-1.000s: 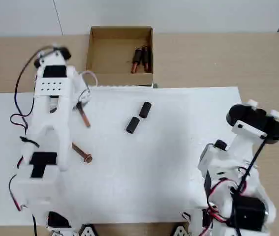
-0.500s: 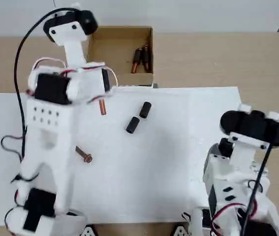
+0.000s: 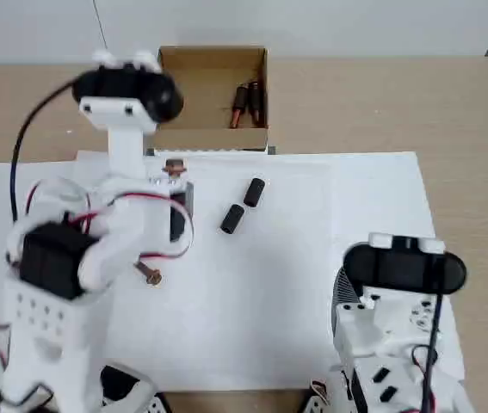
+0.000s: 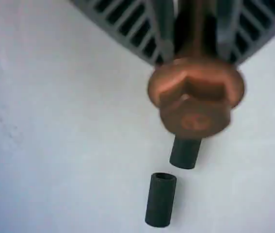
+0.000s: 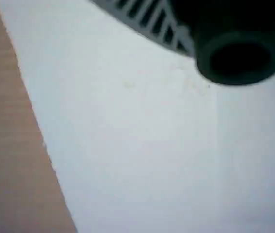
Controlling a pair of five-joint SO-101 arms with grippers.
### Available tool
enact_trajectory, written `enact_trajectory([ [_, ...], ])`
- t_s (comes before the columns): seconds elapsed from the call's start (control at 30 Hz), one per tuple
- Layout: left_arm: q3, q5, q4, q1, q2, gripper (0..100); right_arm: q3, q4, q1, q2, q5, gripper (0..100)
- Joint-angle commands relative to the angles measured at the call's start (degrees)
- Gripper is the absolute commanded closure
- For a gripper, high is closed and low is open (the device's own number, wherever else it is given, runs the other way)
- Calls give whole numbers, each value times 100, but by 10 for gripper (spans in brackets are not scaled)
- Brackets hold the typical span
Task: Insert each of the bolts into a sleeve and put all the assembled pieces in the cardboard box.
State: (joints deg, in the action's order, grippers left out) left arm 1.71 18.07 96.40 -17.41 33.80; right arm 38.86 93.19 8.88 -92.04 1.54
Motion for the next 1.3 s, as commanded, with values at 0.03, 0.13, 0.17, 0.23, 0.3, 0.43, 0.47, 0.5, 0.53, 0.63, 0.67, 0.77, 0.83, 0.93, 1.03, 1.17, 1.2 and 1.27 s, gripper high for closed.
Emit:
enact_trajectory([
  [0.03,-1341,-229,-958,18,1231,995,554,-462,66,-215,-70,995],
  [0.13,-2290,-325,-1609,18,1943,995,976,-866,66,-277,-70,995],
  [0.17,-2589,-325,-1802,18,2163,995,1116,-1015,66,-277,-70,995],
  [0.23,-3099,-325,-2119,18,2549,995,1424,-1270,75,-277,-70,995],
  [0.3,-3530,-308,-2374,18,2892,995,1723,-1508,180,-277,-70,995],
  [0.43,-4198,-281,-2822,9,3464,995,2110,-1903,848,-277,-53,995],
  [0.47,-4365,-273,-2936,18,3604,995,2189,-2035,1024,-277,-44,995],
  [0.5,-4532,-273,-3059,18,3754,995,2259,-2185,1182,-277,-44,995],
  [0.53,-4699,-273,-3174,18,3895,995,2330,-2343,1323,-277,-53,995],
  [0.63,-5174,-273,-3560,-9,4334,995,2505,-2818,1648,-277,-62,995],
  [0.67,-5305,-273,-3692,-18,4475,995,2549,-2923,1736,-277,-70,995],
  [0.77,-5657,26,-4026,-18,4888,995,2629,-3160,2062,-277,-70,995],
  [0.83,-5824,343,-4176,-18,5134,995,2681,-3187,2316,-277,-70,995],
  [0.93,-6053,712,-4369,-26,5477,995,2760,-3213,2668,-277,-70,995],
  [1.03,-6281,1248,-4396,-88,5811,995,2787,-3213,3108,-277,-97,995],
  [1.17,-6519,1873,-4396,-527,6277,995,2927,-3327,3618,-277,-440,995],
  [1.2,-6571,1960,-4396,-668,6382,995,2963,-3442,3662,-277,-484,995],
  [1.27,-6677,2057,-4404,-835,6593,995,3059,-3741,3697,-277,-536,995],
])
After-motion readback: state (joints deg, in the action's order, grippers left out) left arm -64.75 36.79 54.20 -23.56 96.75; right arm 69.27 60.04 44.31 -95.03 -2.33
